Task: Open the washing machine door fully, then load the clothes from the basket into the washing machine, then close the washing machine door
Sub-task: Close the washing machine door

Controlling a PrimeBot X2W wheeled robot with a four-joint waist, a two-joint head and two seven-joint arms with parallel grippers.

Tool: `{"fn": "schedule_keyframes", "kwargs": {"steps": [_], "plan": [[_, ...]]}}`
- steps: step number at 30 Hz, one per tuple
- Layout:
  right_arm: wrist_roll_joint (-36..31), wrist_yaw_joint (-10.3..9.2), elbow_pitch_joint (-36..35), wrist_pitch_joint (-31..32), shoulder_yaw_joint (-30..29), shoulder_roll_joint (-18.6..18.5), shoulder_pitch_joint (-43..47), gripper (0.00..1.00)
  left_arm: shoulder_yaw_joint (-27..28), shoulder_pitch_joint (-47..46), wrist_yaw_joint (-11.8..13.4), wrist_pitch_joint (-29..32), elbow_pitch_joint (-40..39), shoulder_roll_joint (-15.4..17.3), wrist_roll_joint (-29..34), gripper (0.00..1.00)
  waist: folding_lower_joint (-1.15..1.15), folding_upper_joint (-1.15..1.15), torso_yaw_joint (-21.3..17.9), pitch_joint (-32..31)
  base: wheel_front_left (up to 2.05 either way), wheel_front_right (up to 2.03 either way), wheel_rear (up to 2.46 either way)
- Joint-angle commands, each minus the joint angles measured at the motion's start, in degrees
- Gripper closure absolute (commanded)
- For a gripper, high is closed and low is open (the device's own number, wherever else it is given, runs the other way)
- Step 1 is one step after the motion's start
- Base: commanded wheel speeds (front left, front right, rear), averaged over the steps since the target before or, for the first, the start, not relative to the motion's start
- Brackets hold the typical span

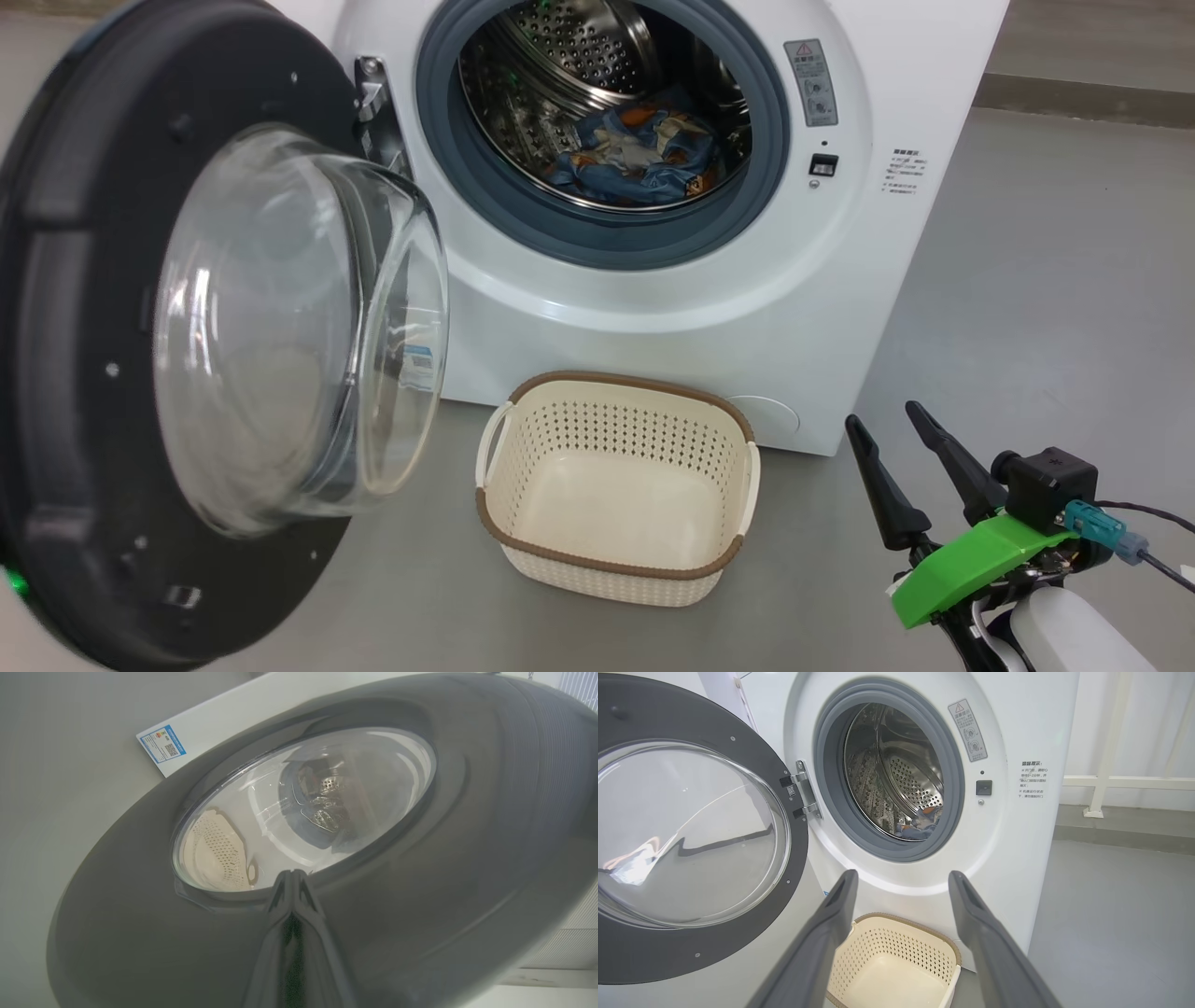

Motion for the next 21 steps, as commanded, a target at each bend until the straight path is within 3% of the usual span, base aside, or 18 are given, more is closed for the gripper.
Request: {"fn": "schedule_keyframes", "kwargs": {"steps": [1,11,17,21], "plan": [[0.69,0.25,-1.02,-0.67,0.84,-0.18,-0.19,0.00,0.72,0.26,0.72,1.80,-4.16,1.30,-1.02,1.00,0.00,0.00,-0.33,-0.10,0.00,0.00,0.00],[0.44,0.25,-1.78,-0.75,-0.37,0.81,0.14,0.00,-1.57,7.31,9.15,5.90,-27.65,-5.72,-3.74,1.00,0.00,0.00,-3.02,0.76,0.00,0.00,0.00],[0.03,0.25,-2.13,-0.76,-0.85,1.12,-0.14,0.00,-3.35,8.47,12.60,4.54,-35.19,-10.11,-3.76,1.00,0.00,0.00,-5.79,1.45,0.00,0.00,0.00],[-0.18,0.25,-2.27,-0.76,-1.06,1.06,-0.45,0.00,-4.20,8.08,13.46,3.44,-37.41,-12.26,-3.74,1.00,0.00,0.00,-8.14,1.85,0.00,0.00,0.00]]}}
